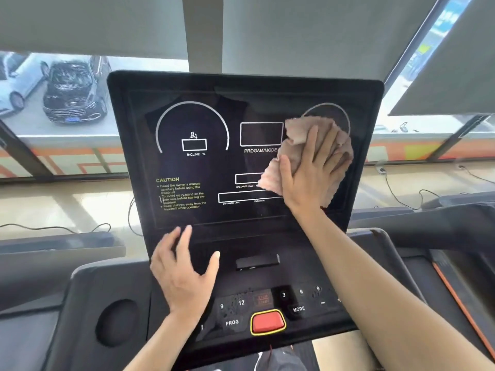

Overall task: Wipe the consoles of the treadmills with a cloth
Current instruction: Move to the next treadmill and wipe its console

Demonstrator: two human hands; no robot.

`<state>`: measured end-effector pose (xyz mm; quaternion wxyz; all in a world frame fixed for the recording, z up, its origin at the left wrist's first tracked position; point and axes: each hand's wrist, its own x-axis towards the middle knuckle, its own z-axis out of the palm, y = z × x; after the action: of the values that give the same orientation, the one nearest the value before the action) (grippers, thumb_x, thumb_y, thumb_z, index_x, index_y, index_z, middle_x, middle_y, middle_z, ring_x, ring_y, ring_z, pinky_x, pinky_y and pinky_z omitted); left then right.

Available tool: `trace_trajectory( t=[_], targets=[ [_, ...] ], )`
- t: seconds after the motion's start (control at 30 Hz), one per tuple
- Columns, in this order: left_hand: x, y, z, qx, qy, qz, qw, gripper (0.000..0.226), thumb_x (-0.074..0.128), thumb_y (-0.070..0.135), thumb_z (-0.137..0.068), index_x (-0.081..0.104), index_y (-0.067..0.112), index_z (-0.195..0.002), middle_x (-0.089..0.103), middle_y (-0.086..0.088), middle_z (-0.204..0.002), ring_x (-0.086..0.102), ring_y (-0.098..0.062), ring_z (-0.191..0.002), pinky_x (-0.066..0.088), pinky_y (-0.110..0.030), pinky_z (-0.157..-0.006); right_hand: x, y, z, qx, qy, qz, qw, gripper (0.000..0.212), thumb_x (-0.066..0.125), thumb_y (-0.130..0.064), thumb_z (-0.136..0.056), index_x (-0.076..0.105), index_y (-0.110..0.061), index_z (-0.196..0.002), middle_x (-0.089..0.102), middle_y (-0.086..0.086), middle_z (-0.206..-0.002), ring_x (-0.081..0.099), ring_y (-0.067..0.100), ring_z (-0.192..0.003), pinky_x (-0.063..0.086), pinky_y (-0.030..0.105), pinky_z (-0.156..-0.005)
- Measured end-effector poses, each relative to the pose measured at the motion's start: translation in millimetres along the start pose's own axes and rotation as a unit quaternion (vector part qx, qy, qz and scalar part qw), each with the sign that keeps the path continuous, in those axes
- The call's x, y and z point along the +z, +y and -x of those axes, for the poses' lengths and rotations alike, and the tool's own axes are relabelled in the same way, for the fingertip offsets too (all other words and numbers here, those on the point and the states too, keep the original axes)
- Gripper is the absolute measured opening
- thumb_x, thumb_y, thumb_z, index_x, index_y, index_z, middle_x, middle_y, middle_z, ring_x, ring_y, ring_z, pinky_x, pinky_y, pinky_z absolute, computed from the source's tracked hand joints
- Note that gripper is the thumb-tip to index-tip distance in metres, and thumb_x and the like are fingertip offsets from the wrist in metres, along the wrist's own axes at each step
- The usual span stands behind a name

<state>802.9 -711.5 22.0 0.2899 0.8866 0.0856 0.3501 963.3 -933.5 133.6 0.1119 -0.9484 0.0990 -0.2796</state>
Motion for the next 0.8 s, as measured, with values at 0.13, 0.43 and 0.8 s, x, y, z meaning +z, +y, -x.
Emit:
trace_trajectory(
  t=[0.13,0.43,0.8],
  targets=[
    [10,1,6,0.136,-0.080,-0.005,0.987,0.053,0.080,0.035,-0.080,0.070,0.017,-0.129,0.067,-0.002,-0.127,0.060,-0.030,-0.122,0.044,-0.045,-0.104,20,27,49,-0.025,-0.051,-0.003,0.998,0.079,0.014,-0.071,-0.099,0.004,-0.025,-0.163,0.000,0.019,-0.170,0.011,0.053,-0.152,0.008,0.073,-0.118],
    [26,-9,8,0.170,-0.074,-0.043,0.982,0.043,0.080,0.035,-0.082,0.076,0.021,-0.122,0.070,-0.001,-0.114,0.054,-0.030,-0.107,0.044,-0.046,-0.099,20,34,51,-0.037,-0.086,0.010,0.996,0.080,0.015,-0.076,-0.096,0.013,-0.029,-0.160,-0.007,0.016,-0.171,-0.001,0.054,-0.152,0.003,0.075,-0.117],
    [27,-5,11,0.142,-0.080,-0.026,0.986,0.044,0.072,0.043,-0.083,0.077,0.021,-0.121,0.070,-0.002,-0.113,0.052,-0.033,-0.111,0.044,-0.050,-0.102,-50,20,-102,-0.047,0.060,-0.004,0.997,0.075,0.024,-0.073,-0.097,0.018,-0.034,-0.162,0.009,0.009,-0.172,0.006,0.047,-0.155,0.002,0.065,-0.123]
  ],
)
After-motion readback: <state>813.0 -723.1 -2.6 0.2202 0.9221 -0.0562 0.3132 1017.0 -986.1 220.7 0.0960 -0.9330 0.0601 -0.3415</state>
